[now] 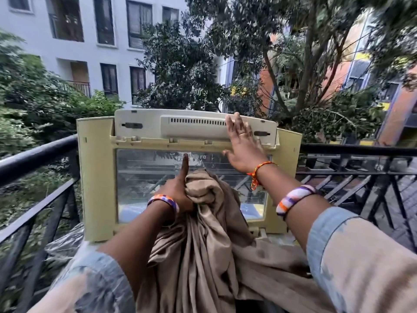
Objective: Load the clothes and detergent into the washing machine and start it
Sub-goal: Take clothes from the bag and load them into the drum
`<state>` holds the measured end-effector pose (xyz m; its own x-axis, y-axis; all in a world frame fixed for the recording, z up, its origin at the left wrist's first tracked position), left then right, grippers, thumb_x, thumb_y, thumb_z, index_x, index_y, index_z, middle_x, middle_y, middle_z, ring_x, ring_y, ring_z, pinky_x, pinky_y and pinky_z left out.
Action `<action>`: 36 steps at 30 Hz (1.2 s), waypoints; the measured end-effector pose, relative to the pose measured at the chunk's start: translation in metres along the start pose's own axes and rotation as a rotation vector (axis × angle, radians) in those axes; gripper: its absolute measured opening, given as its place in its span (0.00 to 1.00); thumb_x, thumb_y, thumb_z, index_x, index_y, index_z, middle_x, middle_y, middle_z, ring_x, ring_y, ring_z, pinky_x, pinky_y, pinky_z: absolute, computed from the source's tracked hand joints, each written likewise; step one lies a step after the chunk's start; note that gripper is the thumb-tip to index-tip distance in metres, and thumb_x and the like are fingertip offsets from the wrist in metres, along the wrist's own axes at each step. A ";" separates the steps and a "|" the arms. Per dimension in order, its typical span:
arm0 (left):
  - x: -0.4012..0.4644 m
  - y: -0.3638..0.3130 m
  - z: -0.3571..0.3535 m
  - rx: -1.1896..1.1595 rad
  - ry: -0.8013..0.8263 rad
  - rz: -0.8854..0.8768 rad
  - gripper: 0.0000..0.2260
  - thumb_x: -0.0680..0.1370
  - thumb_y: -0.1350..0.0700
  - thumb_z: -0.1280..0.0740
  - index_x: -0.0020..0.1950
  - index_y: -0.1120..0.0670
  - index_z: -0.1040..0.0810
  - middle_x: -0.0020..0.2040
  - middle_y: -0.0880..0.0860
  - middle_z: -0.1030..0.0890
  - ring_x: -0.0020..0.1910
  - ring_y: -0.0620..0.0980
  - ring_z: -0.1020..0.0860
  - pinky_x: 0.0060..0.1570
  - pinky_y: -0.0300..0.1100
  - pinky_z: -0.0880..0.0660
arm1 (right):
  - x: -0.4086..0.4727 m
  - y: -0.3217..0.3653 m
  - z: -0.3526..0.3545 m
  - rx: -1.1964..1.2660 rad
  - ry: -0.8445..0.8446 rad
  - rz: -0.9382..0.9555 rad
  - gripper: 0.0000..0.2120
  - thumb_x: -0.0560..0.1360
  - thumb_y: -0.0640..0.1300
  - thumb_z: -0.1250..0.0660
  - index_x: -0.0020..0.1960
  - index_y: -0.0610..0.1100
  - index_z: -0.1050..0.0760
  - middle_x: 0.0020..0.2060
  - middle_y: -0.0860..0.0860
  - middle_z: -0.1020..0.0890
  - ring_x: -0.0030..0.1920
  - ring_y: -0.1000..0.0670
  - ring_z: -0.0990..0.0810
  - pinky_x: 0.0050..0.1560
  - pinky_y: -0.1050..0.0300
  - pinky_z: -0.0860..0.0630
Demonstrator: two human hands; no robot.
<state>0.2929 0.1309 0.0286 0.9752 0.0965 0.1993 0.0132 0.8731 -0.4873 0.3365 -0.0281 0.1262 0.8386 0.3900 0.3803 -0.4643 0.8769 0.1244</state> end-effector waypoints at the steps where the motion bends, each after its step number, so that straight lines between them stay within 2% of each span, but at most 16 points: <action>1: -0.001 -0.001 0.001 -0.008 0.000 -0.004 0.52 0.70 0.52 0.30 0.70 0.40 0.74 0.59 0.62 0.21 0.54 0.61 0.21 0.51 0.48 0.25 | -0.001 0.000 0.001 -0.004 -0.004 0.003 0.39 0.79 0.46 0.42 0.72 0.54 0.72 0.73 0.52 0.70 0.75 0.44 0.65 0.73 0.41 0.59; 6: -0.007 -0.005 0.004 -0.042 -0.020 -0.020 0.52 0.70 0.54 0.29 0.72 0.41 0.72 0.59 0.62 0.22 0.54 0.60 0.21 0.48 0.45 0.27 | -0.006 0.001 0.005 -0.019 -0.016 0.020 0.39 0.79 0.46 0.42 0.72 0.53 0.72 0.71 0.53 0.72 0.74 0.44 0.66 0.73 0.42 0.60; 10: -0.012 -0.008 0.007 -0.142 -0.026 -0.045 0.52 0.68 0.57 0.28 0.74 0.42 0.66 0.61 0.62 0.22 0.59 0.59 0.22 0.57 0.48 0.25 | -0.009 0.001 0.012 -0.003 -0.037 0.025 0.39 0.79 0.45 0.42 0.72 0.53 0.72 0.73 0.51 0.70 0.74 0.44 0.67 0.74 0.40 0.60; 12: -0.016 -0.007 0.007 -0.153 -0.027 -0.034 0.52 0.67 0.56 0.27 0.75 0.45 0.64 0.63 0.61 0.23 0.61 0.58 0.24 0.59 0.48 0.26 | -0.010 0.002 0.015 -0.003 -0.050 0.038 0.40 0.78 0.44 0.41 0.72 0.53 0.72 0.73 0.51 0.71 0.74 0.44 0.68 0.74 0.39 0.60; 17: -0.032 -0.011 0.000 -0.142 -0.029 -0.028 0.55 0.64 0.49 0.29 0.75 0.53 0.66 0.63 0.62 0.23 0.60 0.57 0.24 0.52 0.42 0.28 | -0.018 -0.002 0.017 0.019 -0.068 0.049 0.43 0.77 0.40 0.39 0.72 0.54 0.72 0.72 0.50 0.72 0.74 0.44 0.68 0.72 0.40 0.59; 20: -0.039 -0.014 0.001 -0.161 -0.048 -0.033 0.51 0.69 0.56 0.28 0.75 0.52 0.66 0.62 0.63 0.23 0.60 0.58 0.24 0.52 0.43 0.28 | -0.023 -0.006 0.019 0.021 -0.066 0.055 0.42 0.77 0.39 0.40 0.72 0.55 0.72 0.72 0.50 0.72 0.74 0.43 0.67 0.72 0.40 0.57; 22: -0.042 -0.016 0.003 -0.195 -0.055 -0.041 0.51 0.68 0.56 0.27 0.76 0.52 0.64 0.62 0.62 0.23 0.61 0.57 0.24 0.55 0.44 0.28 | -0.025 -0.007 0.022 0.031 -0.079 0.063 0.43 0.77 0.39 0.39 0.72 0.55 0.71 0.72 0.49 0.71 0.74 0.43 0.67 0.72 0.39 0.57; 24: -0.045 -0.019 0.004 -0.231 -0.052 -0.053 0.54 0.63 0.51 0.26 0.77 0.52 0.59 0.63 0.61 0.23 0.61 0.56 0.24 0.59 0.46 0.26 | -0.029 -0.010 0.026 0.045 -0.110 0.088 0.45 0.76 0.39 0.38 0.72 0.55 0.72 0.72 0.49 0.72 0.74 0.43 0.66 0.73 0.36 0.55; 26: -0.048 -0.024 0.006 -0.305 -0.066 -0.115 0.55 0.53 0.44 0.29 0.76 0.56 0.48 0.61 0.60 0.22 0.61 0.57 0.23 0.60 0.51 0.26 | -0.037 -0.014 0.030 0.091 -0.147 0.130 0.49 0.73 0.40 0.34 0.71 0.55 0.73 0.72 0.48 0.73 0.75 0.43 0.65 0.72 0.33 0.49; 27: -0.050 -0.028 0.005 -0.346 -0.070 -0.152 0.53 0.51 0.42 0.31 0.73 0.58 0.41 0.60 0.58 0.21 0.60 0.55 0.22 0.61 0.50 0.26 | -0.047 -0.018 0.030 0.122 -0.143 0.138 0.52 0.72 0.42 0.32 0.71 0.54 0.74 0.71 0.47 0.74 0.74 0.42 0.65 0.72 0.33 0.49; 29: -0.057 -0.038 0.002 -0.378 -0.070 -0.206 0.47 0.50 0.41 0.34 0.66 0.60 0.30 0.56 0.52 0.20 0.57 0.47 0.23 0.61 0.37 0.28 | -0.074 -0.033 0.019 0.127 -0.062 0.108 0.58 0.69 0.48 0.28 0.68 0.53 0.78 0.69 0.44 0.76 0.72 0.43 0.71 0.72 0.34 0.53; 30: -0.061 -0.041 -0.004 -0.383 -0.053 -0.222 0.44 0.50 0.41 0.35 0.64 0.60 0.27 0.55 0.52 0.20 0.55 0.44 0.24 0.58 0.33 0.29 | -0.090 -0.045 0.006 0.110 0.019 0.064 0.60 0.67 0.50 0.27 0.67 0.51 0.79 0.68 0.42 0.77 0.71 0.43 0.74 0.73 0.36 0.55; 31: -0.064 -0.045 -0.010 -0.391 -0.020 -0.237 0.41 0.51 0.42 0.34 0.62 0.59 0.26 0.54 0.53 0.19 0.54 0.43 0.25 0.56 0.34 0.28 | -0.107 -0.060 -0.009 0.092 0.119 0.006 0.62 0.66 0.51 0.26 0.67 0.49 0.80 0.67 0.41 0.78 0.69 0.43 0.76 0.73 0.37 0.56; 33: -0.073 -0.054 -0.031 -0.413 0.088 -0.248 0.34 0.53 0.48 0.30 0.58 0.57 0.25 0.54 0.56 0.18 0.51 0.42 0.26 0.54 0.45 0.24 | -0.143 -0.093 -0.045 0.060 0.325 -0.143 0.65 0.64 0.50 0.24 0.67 0.47 0.80 0.66 0.38 0.78 0.69 0.41 0.76 0.73 0.36 0.57; 35: -0.080 -0.062 -0.051 -0.341 0.154 -0.228 0.37 0.56 0.56 0.25 0.65 0.58 0.29 0.58 0.57 0.20 0.52 0.43 0.26 0.53 0.42 0.26 | -0.178 -0.123 -0.076 0.037 0.479 -0.262 0.66 0.62 0.51 0.22 0.68 0.48 0.80 0.66 0.37 0.78 0.70 0.37 0.74 0.73 0.36 0.58; 36: -0.083 -0.065 -0.058 -0.297 0.164 -0.207 0.41 0.58 0.59 0.24 0.69 0.58 0.33 0.61 0.57 0.22 0.55 0.44 0.25 0.55 0.40 0.27 | -0.193 -0.134 -0.089 0.028 0.539 -0.301 0.66 0.62 0.51 0.22 0.69 0.47 0.79 0.67 0.37 0.77 0.70 0.35 0.72 0.73 0.37 0.57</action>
<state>0.2241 0.0387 -0.0053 0.9673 -0.1659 0.1919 0.2530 0.6874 -0.6808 0.2623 -0.1956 -0.0453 0.9565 0.2202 -0.1912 -0.1860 0.9657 0.1814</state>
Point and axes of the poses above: each hand's wrist, its own x-axis towards the middle knuckle, its own z-axis out of the back of the hand, y = z × x, the point moved 4 cm from there along x, towards the middle knuckle
